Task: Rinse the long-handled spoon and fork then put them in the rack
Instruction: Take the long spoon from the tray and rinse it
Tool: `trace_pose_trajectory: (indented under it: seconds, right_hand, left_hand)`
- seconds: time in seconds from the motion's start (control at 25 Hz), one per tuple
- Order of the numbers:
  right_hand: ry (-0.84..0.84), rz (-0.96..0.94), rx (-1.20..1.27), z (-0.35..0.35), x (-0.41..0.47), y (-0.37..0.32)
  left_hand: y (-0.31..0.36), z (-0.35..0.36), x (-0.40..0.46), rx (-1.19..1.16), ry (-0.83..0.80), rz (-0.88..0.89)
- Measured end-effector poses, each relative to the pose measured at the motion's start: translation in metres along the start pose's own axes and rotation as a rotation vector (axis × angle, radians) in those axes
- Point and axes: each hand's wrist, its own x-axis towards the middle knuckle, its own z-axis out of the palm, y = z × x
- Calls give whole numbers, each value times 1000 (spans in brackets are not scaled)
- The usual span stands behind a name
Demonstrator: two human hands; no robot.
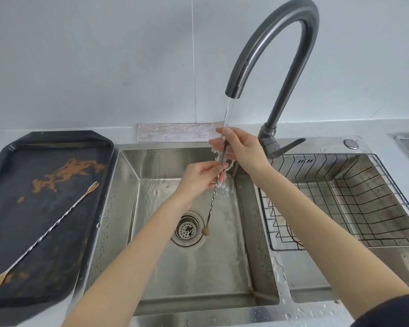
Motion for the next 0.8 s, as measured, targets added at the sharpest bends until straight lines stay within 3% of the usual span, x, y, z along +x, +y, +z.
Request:
trace_pose_trajectory:
  seconds: [0.24,0.4,0.52,0.8]
  right_hand:
    - [-142,205,-116,-6,-17,26]
    - [-349,432,-150,-15,-23,50]
    - [-371,549,-100,-20,-23,63]
    - [-320,577,596,-20,-26,54]
  left_hand:
    - [18,-8,9,-60,96,51]
    - [21,-22,14,-273,173,-3]
    - [17,-37,15,-534,235,-52]
    - [-7,-70,13,-1060,447,-204]
